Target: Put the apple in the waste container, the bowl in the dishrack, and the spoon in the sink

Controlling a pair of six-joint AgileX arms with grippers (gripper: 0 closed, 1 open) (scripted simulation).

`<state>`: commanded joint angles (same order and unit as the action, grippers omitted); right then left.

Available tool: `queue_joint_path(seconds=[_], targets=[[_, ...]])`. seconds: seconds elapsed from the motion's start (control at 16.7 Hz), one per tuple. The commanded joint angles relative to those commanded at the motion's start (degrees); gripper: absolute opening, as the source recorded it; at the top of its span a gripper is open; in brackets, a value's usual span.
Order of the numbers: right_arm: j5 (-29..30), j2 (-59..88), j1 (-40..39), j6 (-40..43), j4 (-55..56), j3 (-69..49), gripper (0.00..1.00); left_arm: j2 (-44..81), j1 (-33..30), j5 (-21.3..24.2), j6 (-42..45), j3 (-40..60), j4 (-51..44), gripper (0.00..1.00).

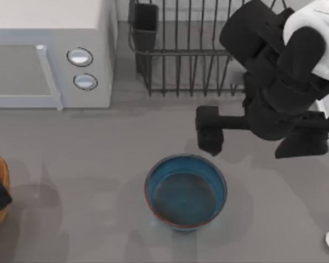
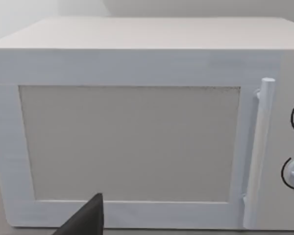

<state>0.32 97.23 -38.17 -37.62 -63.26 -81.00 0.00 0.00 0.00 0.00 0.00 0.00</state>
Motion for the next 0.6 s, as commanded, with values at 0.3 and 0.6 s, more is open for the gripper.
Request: queue_joint_path(seconds=[0.3,0.6], targets=[[-0.3,11.4,-1.5,-2.9,-7.8,-9.2,1.00,0.0,0.0,0.0,0.0,0.0,0.0,1.00],[-0.3,11.8,-1.3,-2.9,-8.0,-9.4,1.00,0.0,0.0,0.0,0.0,0.0,0.0,1.00]])
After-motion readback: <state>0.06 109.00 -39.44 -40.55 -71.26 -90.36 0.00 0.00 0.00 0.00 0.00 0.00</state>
